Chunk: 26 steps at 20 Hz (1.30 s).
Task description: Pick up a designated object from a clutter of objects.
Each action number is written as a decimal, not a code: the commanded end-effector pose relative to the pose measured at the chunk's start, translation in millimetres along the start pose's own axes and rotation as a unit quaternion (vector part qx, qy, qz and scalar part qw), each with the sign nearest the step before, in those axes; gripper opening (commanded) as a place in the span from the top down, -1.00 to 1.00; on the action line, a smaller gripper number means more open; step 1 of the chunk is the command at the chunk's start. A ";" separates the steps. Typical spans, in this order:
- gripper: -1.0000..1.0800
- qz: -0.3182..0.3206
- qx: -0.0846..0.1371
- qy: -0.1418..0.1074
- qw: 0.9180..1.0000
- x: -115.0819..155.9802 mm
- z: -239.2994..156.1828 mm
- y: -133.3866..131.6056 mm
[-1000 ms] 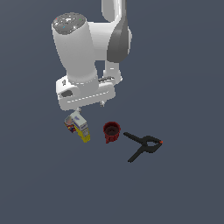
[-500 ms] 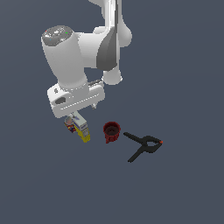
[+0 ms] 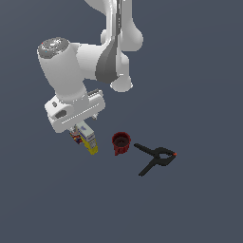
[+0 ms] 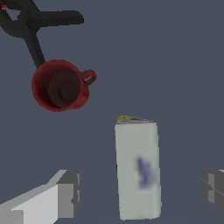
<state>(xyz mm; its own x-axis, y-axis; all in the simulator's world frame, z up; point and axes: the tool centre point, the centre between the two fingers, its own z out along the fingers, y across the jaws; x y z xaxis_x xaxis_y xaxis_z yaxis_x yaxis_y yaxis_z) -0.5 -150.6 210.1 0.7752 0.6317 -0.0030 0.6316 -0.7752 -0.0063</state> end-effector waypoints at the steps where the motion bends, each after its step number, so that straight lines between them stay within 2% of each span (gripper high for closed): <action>1: -0.92 -0.014 -0.001 0.001 1.000 -3.3 3.2 3.6; 14: -0.92 -0.032 -0.003 0.001 0.999 -8.6 10.6 8.7; 26: -0.92 -0.034 -0.003 0.001 0.999 -9.1 55.4 8.6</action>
<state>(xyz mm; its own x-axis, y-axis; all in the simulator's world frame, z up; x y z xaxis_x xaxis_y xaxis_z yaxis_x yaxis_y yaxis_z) -2.9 -162.8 158.8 0.7315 0.6818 -0.0010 0.6818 -0.7315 -0.0009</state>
